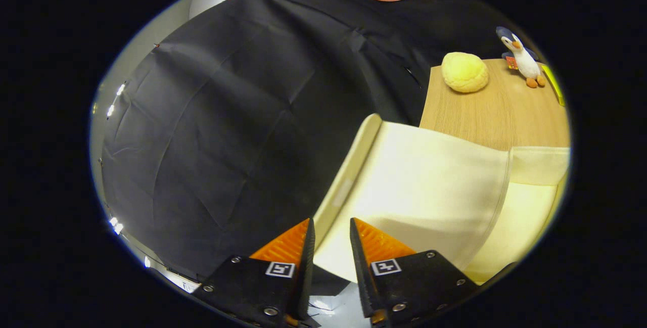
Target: Open the storage box then place both shoes into the box .Put the left shoe in first, then the right shoe, with the right side of both shoes facing outward in a uniform manner.
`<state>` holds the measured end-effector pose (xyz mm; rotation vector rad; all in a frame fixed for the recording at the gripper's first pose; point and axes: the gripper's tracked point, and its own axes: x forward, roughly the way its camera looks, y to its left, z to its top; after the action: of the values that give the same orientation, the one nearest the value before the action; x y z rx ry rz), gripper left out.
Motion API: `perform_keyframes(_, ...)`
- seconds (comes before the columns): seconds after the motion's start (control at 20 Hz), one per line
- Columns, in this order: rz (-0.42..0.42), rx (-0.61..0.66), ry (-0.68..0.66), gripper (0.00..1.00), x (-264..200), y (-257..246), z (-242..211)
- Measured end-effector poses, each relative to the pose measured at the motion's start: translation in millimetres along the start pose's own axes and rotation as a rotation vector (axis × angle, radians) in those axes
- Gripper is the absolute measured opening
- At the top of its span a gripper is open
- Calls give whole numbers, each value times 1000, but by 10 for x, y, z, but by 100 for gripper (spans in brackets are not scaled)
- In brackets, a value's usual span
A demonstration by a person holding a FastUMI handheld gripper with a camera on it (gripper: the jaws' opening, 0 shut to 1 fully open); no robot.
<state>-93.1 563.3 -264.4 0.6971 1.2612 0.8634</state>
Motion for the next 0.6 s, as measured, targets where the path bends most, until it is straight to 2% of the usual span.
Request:
perform_keyframes(0.1,-21,-24,-15,60,-108,-94,44)
perform_keyframes(0.15,-39,-41,-14,67,-177,-210,49)
perform_keyframes(0.35,-153,-77,-26,76,-594,-834,9)
perform_keyframes(0.6,-251,-130,-57,81,-1341,-1498,-56)
